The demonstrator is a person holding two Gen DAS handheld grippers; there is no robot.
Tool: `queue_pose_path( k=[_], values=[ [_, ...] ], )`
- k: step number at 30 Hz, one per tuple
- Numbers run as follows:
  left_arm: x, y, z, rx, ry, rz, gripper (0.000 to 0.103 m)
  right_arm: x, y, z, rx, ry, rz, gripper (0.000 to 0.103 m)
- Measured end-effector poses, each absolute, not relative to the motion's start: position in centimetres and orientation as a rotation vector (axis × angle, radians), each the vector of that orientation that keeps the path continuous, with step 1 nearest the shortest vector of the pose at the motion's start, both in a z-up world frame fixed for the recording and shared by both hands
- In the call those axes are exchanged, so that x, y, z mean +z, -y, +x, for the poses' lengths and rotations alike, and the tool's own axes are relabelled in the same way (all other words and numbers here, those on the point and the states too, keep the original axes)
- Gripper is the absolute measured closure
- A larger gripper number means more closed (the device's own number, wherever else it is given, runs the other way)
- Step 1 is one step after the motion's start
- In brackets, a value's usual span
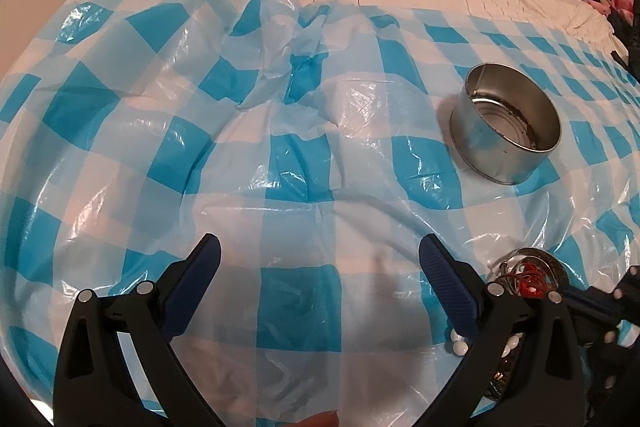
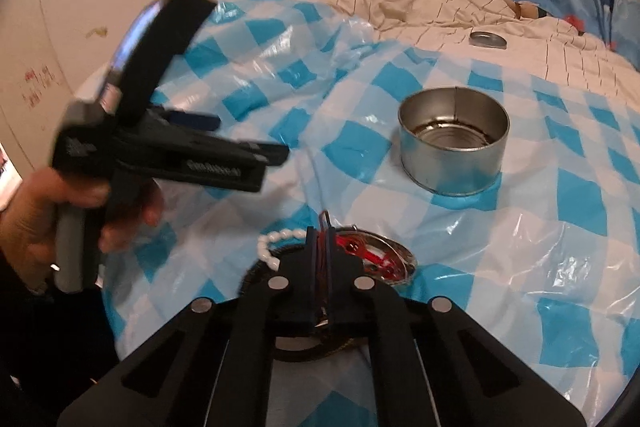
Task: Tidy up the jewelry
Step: 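Grasp a red cord bracelet with the right gripper while the left grasps a bangle, then carry both pieces over the silver tin and open both grippers to drop them in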
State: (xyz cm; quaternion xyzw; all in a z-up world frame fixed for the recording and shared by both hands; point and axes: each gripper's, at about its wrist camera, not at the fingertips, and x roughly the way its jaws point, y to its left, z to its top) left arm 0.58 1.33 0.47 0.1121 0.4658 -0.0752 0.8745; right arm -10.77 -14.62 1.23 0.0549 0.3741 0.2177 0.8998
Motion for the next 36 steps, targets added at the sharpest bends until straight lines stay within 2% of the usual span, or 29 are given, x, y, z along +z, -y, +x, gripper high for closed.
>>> queue_pose_path(
  k=[10, 23, 30, 36],
  values=[
    [0.8, -0.1, -0.4, -0.287, -0.962, 0.216, 0.008, 4.2, 20.3, -10.8, 0.528, -0.659, 0.453, 0.099],
    [0.7, 2.5, -2.1, -0.469, -0.989, 0.285, 0.008, 6.1, 23.8, -11.4, 0.508, -0.568, 0.55, 0.099],
    [0.6, 6.3, -4.3, -0.614, -0.947, 0.353, 0.008, 5.7, 25.6, -11.0, 0.465, -0.569, 0.601, 0.099],
    [-0.6, 8.7, -4.3, -0.644, -0.989, 0.369, 0.008, 5.7, 25.6, -11.1, 0.468, -0.573, 0.604, 0.099]
  ],
)
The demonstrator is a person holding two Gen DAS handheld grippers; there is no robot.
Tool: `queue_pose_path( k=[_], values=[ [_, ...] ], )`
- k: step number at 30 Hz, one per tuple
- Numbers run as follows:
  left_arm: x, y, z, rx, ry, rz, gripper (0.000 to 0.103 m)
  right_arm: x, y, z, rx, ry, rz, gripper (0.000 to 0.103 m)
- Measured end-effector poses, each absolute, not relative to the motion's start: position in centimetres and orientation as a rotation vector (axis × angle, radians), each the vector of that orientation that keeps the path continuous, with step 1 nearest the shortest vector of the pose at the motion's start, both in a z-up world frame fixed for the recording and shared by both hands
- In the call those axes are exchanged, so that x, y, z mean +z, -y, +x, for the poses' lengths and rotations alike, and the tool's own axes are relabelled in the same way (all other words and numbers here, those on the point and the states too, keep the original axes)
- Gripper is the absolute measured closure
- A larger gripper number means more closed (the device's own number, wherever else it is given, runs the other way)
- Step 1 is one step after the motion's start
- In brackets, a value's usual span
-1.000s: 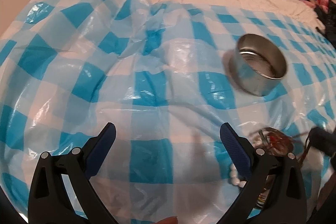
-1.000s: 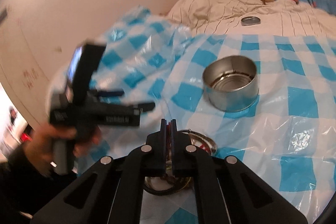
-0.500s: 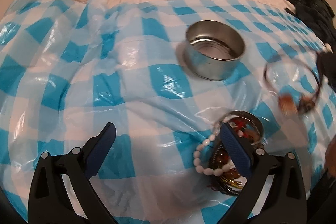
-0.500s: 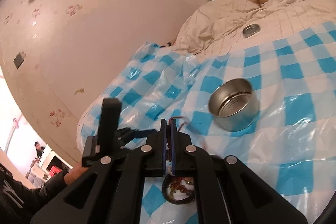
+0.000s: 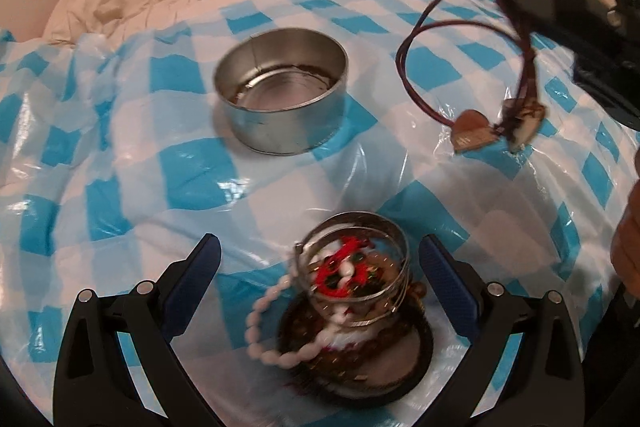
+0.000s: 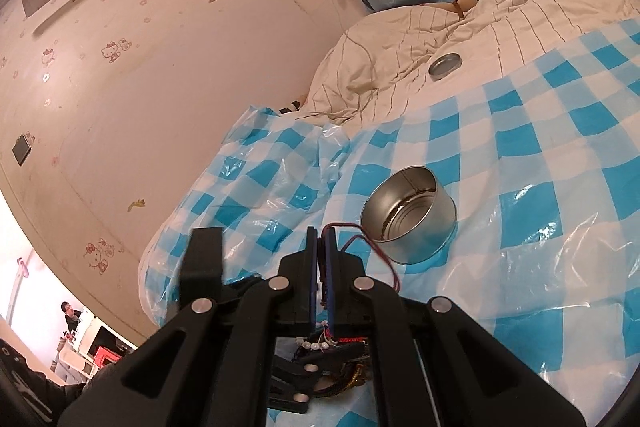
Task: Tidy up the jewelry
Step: 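Carry both pieces over the silver tin and open both grippers to drop them in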
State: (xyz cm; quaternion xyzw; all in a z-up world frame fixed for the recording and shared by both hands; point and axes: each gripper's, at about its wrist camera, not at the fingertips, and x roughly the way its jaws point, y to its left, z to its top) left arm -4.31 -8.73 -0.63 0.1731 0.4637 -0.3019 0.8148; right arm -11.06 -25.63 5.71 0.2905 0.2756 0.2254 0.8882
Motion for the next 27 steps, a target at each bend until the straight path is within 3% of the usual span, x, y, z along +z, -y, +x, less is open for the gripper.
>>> queue_pose_path(
  k=[3, 8, 10, 27],
  values=[
    [-1.5, 9.3, -3.6, -0.65, -1.056, 0.334, 0.008, 5.7, 25.6, -11.1, 0.467, -0.577, 0.605, 0.099],
    [-2.6, 9.3, -2.9, -0.679, -1.138, 0.302, 0.038, 5.7, 25.9, -11.2, 0.463, -0.575, 0.62, 0.098],
    [-2.5, 9.2, -2.9, -0.698, -1.147, 0.295, 0.043, 5.7, 26.1, -11.2, 0.461, -0.574, 0.627, 0.098],
    [1.7, 7.4, -2.3, -0.712, -1.018, 0.24, 0.043, 5.9, 26.3, -11.2, 0.455, -0.566, 0.631, 0.098]
  ],
)
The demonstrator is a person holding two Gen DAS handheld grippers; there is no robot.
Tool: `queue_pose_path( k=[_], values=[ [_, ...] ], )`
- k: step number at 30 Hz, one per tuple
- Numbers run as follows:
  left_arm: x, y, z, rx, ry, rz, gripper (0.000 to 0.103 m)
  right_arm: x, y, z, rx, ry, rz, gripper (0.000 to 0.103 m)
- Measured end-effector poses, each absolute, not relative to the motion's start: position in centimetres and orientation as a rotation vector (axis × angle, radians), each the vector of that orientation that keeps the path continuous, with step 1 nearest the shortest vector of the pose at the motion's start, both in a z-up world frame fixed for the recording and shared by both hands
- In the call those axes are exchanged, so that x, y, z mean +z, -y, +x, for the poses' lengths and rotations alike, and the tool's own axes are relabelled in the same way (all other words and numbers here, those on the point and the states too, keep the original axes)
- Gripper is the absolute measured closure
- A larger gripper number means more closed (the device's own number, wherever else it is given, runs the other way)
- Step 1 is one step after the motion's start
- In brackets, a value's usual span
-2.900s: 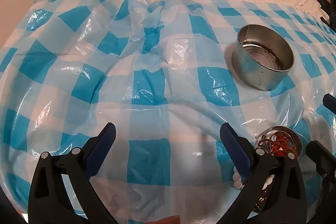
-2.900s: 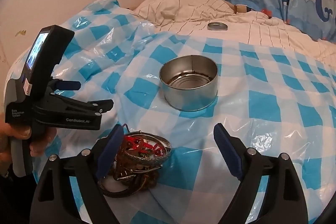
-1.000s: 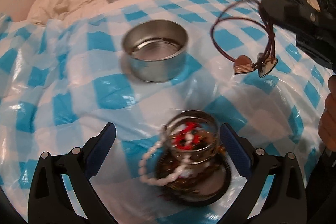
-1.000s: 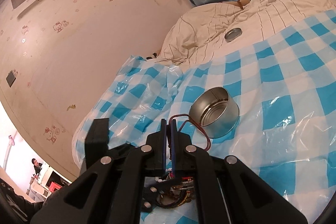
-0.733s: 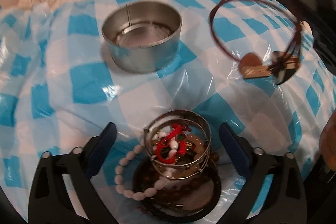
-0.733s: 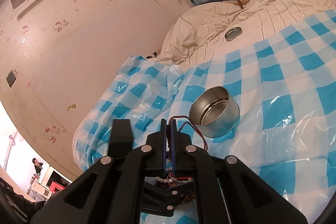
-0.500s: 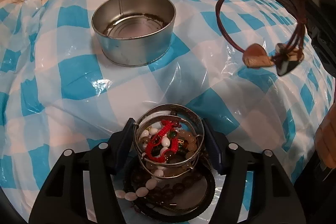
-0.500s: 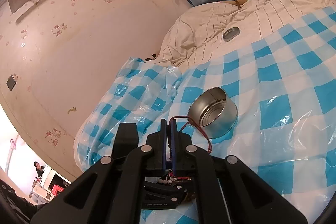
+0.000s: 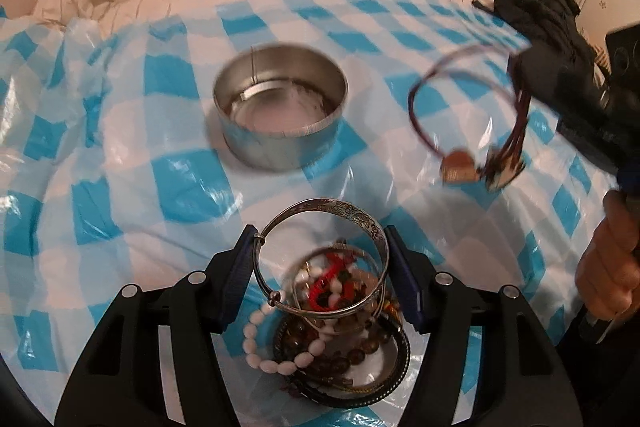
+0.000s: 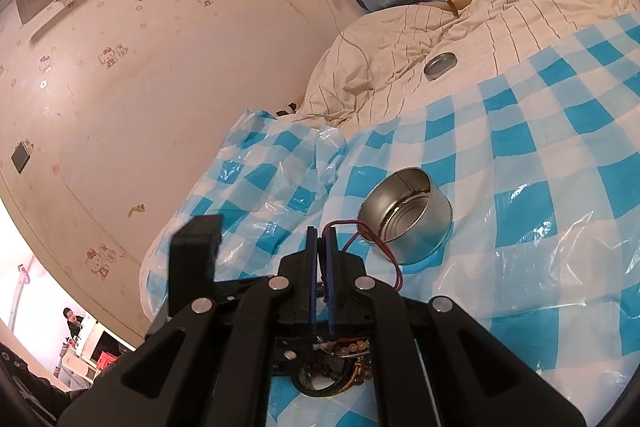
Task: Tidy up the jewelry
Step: 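Carry both pieces over the silver tin and open both grippers to drop them in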
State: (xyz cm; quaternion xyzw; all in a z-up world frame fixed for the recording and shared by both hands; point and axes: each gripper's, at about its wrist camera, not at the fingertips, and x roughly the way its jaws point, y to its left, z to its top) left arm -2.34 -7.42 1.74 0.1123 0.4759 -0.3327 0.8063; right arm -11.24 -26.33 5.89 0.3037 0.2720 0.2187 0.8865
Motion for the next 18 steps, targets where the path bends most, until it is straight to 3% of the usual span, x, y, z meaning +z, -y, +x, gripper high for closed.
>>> queue_pose_path(
  k=[7, 13, 18],
  values=[
    [5.3, 8.4, 0.7, -0.661, -0.905, 0.133, 0.043, 6.4, 27.3, -11.2, 0.431, -0.53, 0.676, 0.098],
    [3.6, 10.8, 4.7, -0.586, -0.918, 0.038, 0.043, 6.6, 28.1, -11.0, 0.424, -0.526, 0.685, 0.098],
    [2.0, 10.5, 6.2, -0.599, -0.984, -0.126, 0.026, 6.7, 28.0, -10.5, 0.43, -0.537, 0.682, 0.098]
  ],
)
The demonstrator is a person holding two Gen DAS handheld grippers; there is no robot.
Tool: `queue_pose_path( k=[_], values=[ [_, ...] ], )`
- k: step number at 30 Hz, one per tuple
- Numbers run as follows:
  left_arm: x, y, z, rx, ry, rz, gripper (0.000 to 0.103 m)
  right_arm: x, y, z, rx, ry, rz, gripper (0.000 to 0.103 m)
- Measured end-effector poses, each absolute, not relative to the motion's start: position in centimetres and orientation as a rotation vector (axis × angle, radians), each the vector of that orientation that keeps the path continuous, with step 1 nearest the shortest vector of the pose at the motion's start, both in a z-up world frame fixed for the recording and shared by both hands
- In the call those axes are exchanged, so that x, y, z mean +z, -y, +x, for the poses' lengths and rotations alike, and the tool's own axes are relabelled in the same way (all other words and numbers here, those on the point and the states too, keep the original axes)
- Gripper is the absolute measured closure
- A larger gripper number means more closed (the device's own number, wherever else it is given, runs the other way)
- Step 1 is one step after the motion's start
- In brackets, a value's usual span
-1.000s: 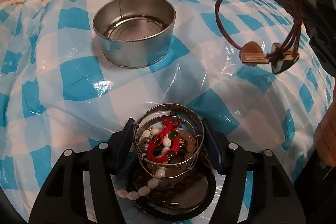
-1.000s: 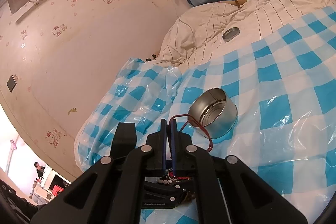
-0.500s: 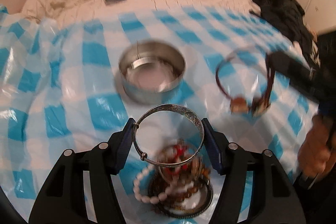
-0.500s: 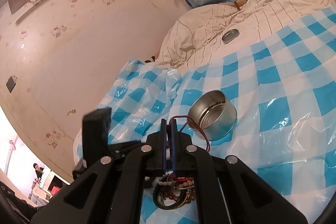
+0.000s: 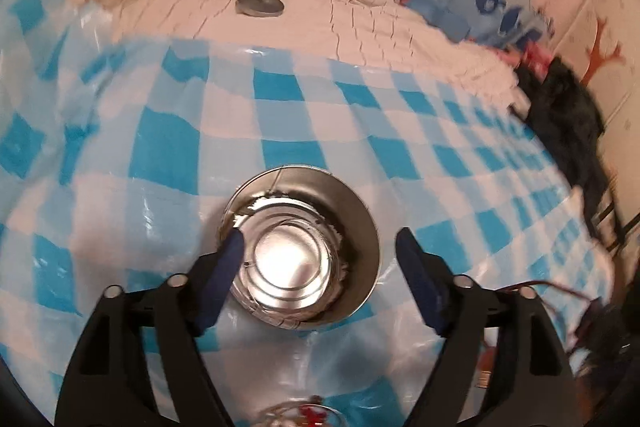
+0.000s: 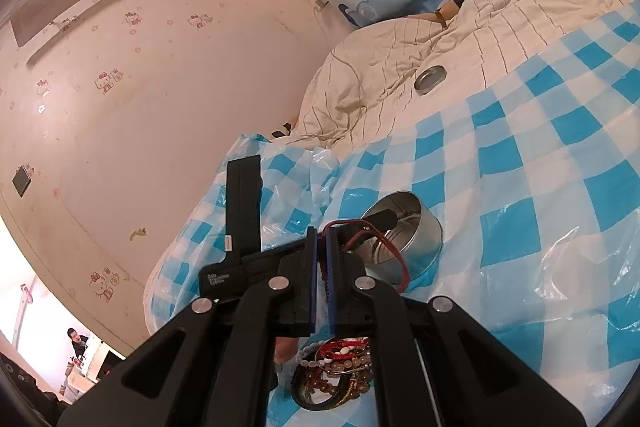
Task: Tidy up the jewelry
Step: 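Carry both pieces over the silver tin and open both grippers to drop them in, then grasp another silver bangle with the left gripper while the right grasps a red bracelet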
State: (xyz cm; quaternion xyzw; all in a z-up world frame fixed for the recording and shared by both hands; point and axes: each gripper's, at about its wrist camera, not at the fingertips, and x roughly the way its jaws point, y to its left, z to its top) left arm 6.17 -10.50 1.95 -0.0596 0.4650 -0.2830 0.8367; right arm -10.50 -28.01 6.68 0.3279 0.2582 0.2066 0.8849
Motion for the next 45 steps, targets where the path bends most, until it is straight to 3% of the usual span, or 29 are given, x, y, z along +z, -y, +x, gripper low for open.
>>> queue_pose_path(
  k=[6, 11, 12, 13, 20, 22, 24, 36, 45],
  values=[
    [3.6, 5.7, 6.1, -0.523, -0.933, -0.303, 0.017, 7.2, 26.2, -7.1, 0.468, -0.558, 0.66, 0.098],
    [4.5, 3.2, 5.6, -0.464, -0.905, -0.254, 0.014, 5.4, 24.8, -2.8, 0.431, -0.606, 0.62, 0.097],
    [4.6, 2.9, 5.4, -0.452, -0.903, -0.229, 0.013, 4.6, 24.9, -1.9, 0.375, -0.632, 0.598, 0.083],
    [4.6, 2.5, 5.2, -0.436, -0.905, -0.198, 0.012, 4.0, 25.1, -1.5, 0.331, -0.646, 0.595, 0.061],
    [3.8, 1.4, 3.6, -0.407, -0.951, -0.022, 0.012, 2.8, 25.8, -5.1, 0.263, -0.759, 0.55, 0.049],
    [3.4, 1.2, 3.0, -0.394, -0.961, 0.021, 0.012, 2.2, 24.5, -7.7, 0.295, -0.795, 0.501, 0.037],
    [3.0, 1.2, 2.6, -0.426, -0.984, 0.036, 0.012, 1.5, 23.7, -9.5, 0.269, -0.817, 0.456, 0.032],
    [0.1, 7.8, -5.4, -0.671, -0.933, 0.489, 0.011, 0.5, 26.6, -10.2, 0.173, -0.834, 0.615, 0.032],
    [-1.0, 9.1, -5.4, -0.709, -0.968, 0.517, 0.012, 0.4, 25.8, -9.9, 0.193, -0.849, 0.582, 0.032]
  ],
)
